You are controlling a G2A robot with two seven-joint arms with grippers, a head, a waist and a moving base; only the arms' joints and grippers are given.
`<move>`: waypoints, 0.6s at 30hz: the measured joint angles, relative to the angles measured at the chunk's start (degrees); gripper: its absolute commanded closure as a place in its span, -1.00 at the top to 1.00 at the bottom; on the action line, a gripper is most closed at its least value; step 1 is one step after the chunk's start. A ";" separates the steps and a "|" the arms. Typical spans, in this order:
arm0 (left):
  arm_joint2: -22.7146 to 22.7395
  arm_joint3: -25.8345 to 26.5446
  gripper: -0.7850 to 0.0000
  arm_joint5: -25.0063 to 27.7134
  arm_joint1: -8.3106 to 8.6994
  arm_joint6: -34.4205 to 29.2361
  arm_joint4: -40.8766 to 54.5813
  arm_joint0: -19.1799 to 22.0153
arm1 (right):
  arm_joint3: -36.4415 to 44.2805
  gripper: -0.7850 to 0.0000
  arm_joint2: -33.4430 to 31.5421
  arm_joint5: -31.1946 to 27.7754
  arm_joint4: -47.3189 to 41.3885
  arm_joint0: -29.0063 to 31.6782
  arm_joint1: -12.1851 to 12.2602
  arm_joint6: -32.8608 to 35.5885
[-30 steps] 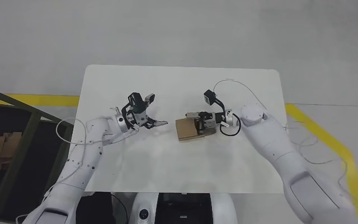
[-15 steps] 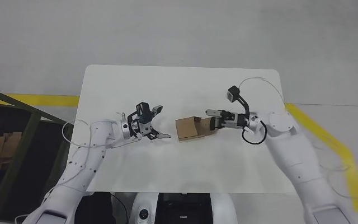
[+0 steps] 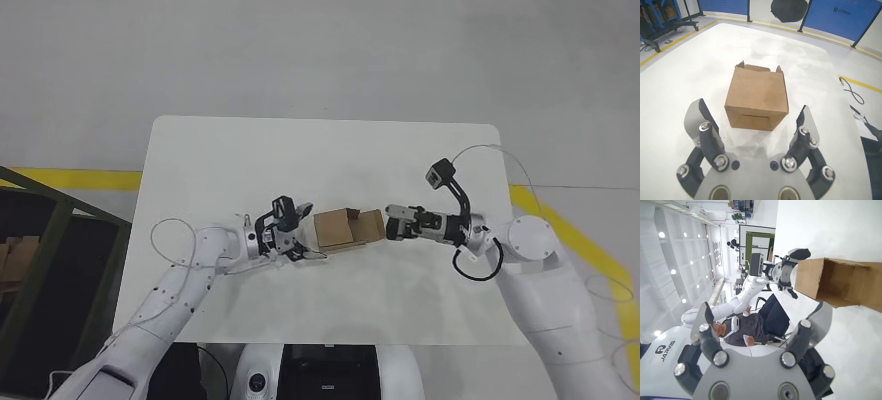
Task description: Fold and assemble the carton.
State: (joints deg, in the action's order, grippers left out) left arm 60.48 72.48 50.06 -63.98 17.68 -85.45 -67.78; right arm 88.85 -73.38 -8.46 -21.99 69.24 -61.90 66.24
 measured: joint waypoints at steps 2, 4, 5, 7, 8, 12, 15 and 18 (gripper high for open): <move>-0.34 -0.12 1.00 -0.29 -0.08 -0.37 0.25 0.21 | 0.09 1.00 -0.24 -0.30 -0.20 0.35 0.10 -0.05; -0.54 -0.12 1.00 -0.65 -0.16 -0.79 0.52 0.48 | 0.03 1.00 -0.44 -0.54 -0.43 0.56 0.17 -0.18; -0.67 0.00 1.00 -1.08 -0.20 -1.29 0.43 0.70 | 0.01 1.00 -0.53 -0.63 -0.55 0.66 0.21 -0.26; -0.93 0.27 1.00 -1.60 -0.25 -2.04 0.05 1.07 | 0.06 1.00 -0.60 -0.66 -0.64 0.74 0.27 -0.31; -1.12 0.48 1.00 -1.78 -0.28 -2.44 -0.18 1.35 | 0.14 1.00 -0.63 -0.66 -0.72 0.76 0.30 -0.35; -1.80 0.89 1.00 -1.95 -0.37 -3.34 -1.06 2.15 | 0.51 1.00 -0.51 -0.59 -0.93 0.73 0.37 -0.57; -2.23 0.59 1.00 -1.51 -0.42 -3.58 -1.04 2.53 | 0.70 1.00 -0.31 -0.74 -0.91 0.72 0.41 -0.67; -2.45 0.01 1.00 -0.91 -0.46 -3.63 -0.46 2.86 | 0.58 1.00 -0.22 -0.81 -1.16 0.81 0.46 -0.81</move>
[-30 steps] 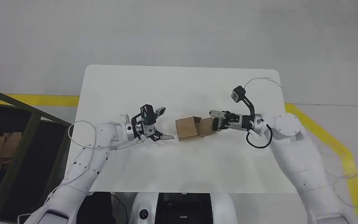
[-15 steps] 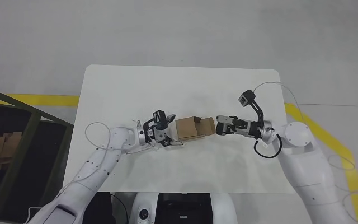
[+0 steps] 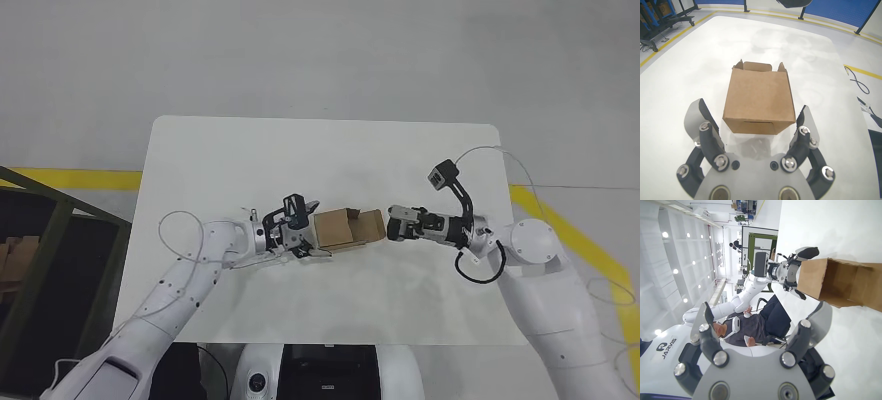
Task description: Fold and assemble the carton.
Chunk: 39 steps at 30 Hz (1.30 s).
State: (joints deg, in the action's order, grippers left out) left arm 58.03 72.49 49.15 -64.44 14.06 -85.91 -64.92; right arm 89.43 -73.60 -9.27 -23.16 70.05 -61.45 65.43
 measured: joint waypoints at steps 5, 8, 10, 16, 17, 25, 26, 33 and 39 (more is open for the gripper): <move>-0.10 -0.54 0.91 0.77 0.10 0.73 -0.15 0.44 | -1.18 1.00 0.26 0.29 -0.02 -0.16 0.08 -0.10; -0.22 -0.75 0.57 1.01 0.18 1.32 -0.63 0.62 | -2.75 1.00 0.61 0.76 0.14 -0.67 0.09 -0.10; -0.32 -0.90 0.43 1.14 0.22 1.65 -0.92 0.72 | -3.87 1.00 0.84 1.05 0.18 -1.05 0.09 -0.08; -0.58 -1.47 0.32 1.32 0.34 2.49 -1.71 1.08 | -6.31 1.00 1.59 1.41 0.51 -1.79 0.14 0.69; -0.62 -1.55 0.31 1.32 0.36 2.60 -1.80 1.14 | -6.48 1.00 1.69 1.58 0.78 -1.80 0.18 0.89; -0.84 -2.15 0.36 1.74 0.49 3.15 -2.03 1.65 | -6.15 -0.27 2.64 3.81 5.00 -1.12 0.72 2.89; -0.84 -2.18 0.38 1.78 0.51 3.20 -2.03 1.74 | -6.29 -0.43 2.88 4.15 5.38 -1.08 0.74 2.92; -0.68 -2.08 0.44 2.08 0.64 3.57 -1.53 2.10 | -8.43 -1.00 7.08 6.49 8.18 -2.62 0.32 3.34; -0.87 -2.22 0.49 2.45 0.68 3.43 -1.03 2.30 | -12.18 -1.00 11.30 9.06 10.71 -5.82 -0.65 -0.28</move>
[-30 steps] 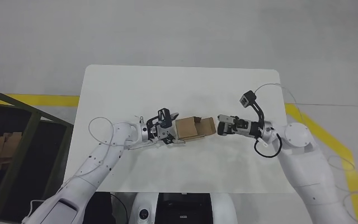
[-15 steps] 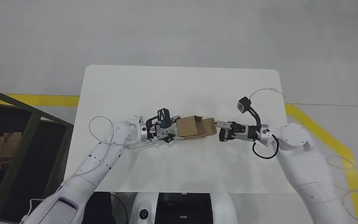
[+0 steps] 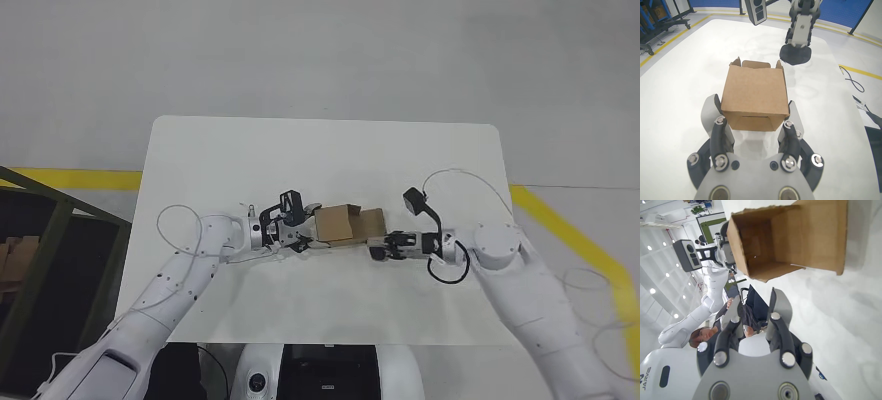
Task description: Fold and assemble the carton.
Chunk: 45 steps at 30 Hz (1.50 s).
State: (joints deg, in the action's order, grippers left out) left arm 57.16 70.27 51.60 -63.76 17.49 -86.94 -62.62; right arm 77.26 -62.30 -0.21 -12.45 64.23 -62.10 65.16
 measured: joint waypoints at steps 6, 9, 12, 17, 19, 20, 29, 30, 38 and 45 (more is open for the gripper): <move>-0.08 -0.17 0.50 0.30 0.04 -0.04 0.75 0.12 | -2.81 -1.00 2.56 0.86 1.40 -2.47 -0.73 -2.55; -0.23 -0.15 0.52 0.58 0.07 -0.14 0.85 0.13 | -3.83 -1.00 3.26 0.72 1.21 -3.31 -1.02 -3.23; -0.45 0.09 0.56 0.80 0.06 -0.12 1.12 0.12 | -4.47 -1.00 4.22 0.70 1.31 -4.16 -1.32 -3.42; -0.91 0.58 0.55 1.06 -0.01 -0.11 1.63 0.26 | -5.50 -1.00 5.94 0.58 1.12 -5.73 -1.96 -3.86; -1.07 0.65 0.56 1.13 -0.05 -0.11 1.83 0.34 | -6.03 -1.00 6.46 0.33 0.80 -6.26 -2.19 -3.90; -1.18 0.65 0.55 1.14 -0.07 -0.11 1.93 0.40 | -6.46 -1.00 6.76 0.13 0.55 -6.59 -2.34 -3.91; -2.27 -0.06 0.58 0.93 -0.35 -0.20 2.47 0.93 | -10.23 -1.00 8.87 -0.90 -1.53 -8.80 -3.37 -2.61; -2.39 -0.19 0.56 0.92 -0.38 -0.20 2.50 1.01 | -10.70 -1.00 9.09 -0.92 -1.80 -9.01 -3.49 -2.49; -3.22 -1.24 0.62 0.65 -0.60 -0.23 2.47 1.66 | -14.16 -1.00 10.38 -1.99 -3.86 -10.55 -4.38 -1.85; -3.70 -2.00 0.67 0.73 -0.70 -0.02 2.41 2.09 | -16.07 -1.00 11.27 -2.54 -4.77 -11.12 -4.99 -2.02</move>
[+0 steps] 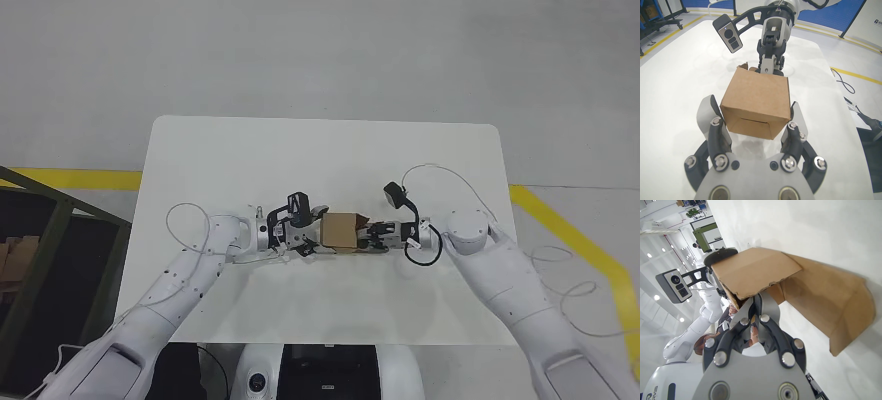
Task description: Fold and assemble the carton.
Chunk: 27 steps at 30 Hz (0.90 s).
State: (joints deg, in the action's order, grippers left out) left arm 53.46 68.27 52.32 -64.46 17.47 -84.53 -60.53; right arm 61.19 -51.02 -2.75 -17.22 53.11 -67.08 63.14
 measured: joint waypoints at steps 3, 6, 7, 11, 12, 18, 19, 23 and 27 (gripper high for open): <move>-0.04 -0.33 0.66 0.11 0.01 0.27 0.04 0.08 | -0.40 -1.00 -1.05 -0.95 -0.59 0.10 0.20 -0.24; 0.05 -0.65 0.66 0.21 0.08 0.50 0.05 0.11 | -0.03 -1.00 -3.20 -1.55 -0.17 0.73 0.99 -0.15; 0.05 -0.76 0.66 0.29 0.09 0.54 0.04 0.11 | 0.25 -1.00 -4.00 -1.62 0.03 1.02 1.30 -0.15; 0.02 -1.12 0.68 0.52 0.12 0.74 0.12 0.19 | 1.98 -1.00 -8.03 -1.14 1.10 2.63 2.70 -1.63; -0.01 -1.14 0.68 0.59 0.12 0.80 0.17 0.20 | 2.44 -1.00 -8.76 -0.82 1.39 2.94 2.92 -2.35; -0.28 -0.98 0.70 0.78 0.15 1.19 -0.01 0.14 | 4.31 -1.00 -8.69 2.41 4.71 2.77 2.95 -7.04; -0.33 -0.94 0.71 0.81 0.16 1.25 -0.09 0.12 | 4.12 -1.00 -8.10 2.82 5.36 2.37 2.78 -7.61; -0.41 -0.96 0.73 0.89 0.20 1.43 -0.15 0.10 | 2.36 -1.00 -5.07 3.88 7.52 0.24 1.79 -9.04; -0.39 -1.01 0.73 0.52 0.22 1.59 -0.09 0.01 | 1.45 -1.00 -2.83 2.63 8.02 -0.91 1.09 -7.17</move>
State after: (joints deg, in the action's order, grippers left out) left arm 53.07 67.26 52.85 -64.24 19.06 -84.62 -60.52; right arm 62.63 -53.86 -0.13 -9.19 52.20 -66.00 55.97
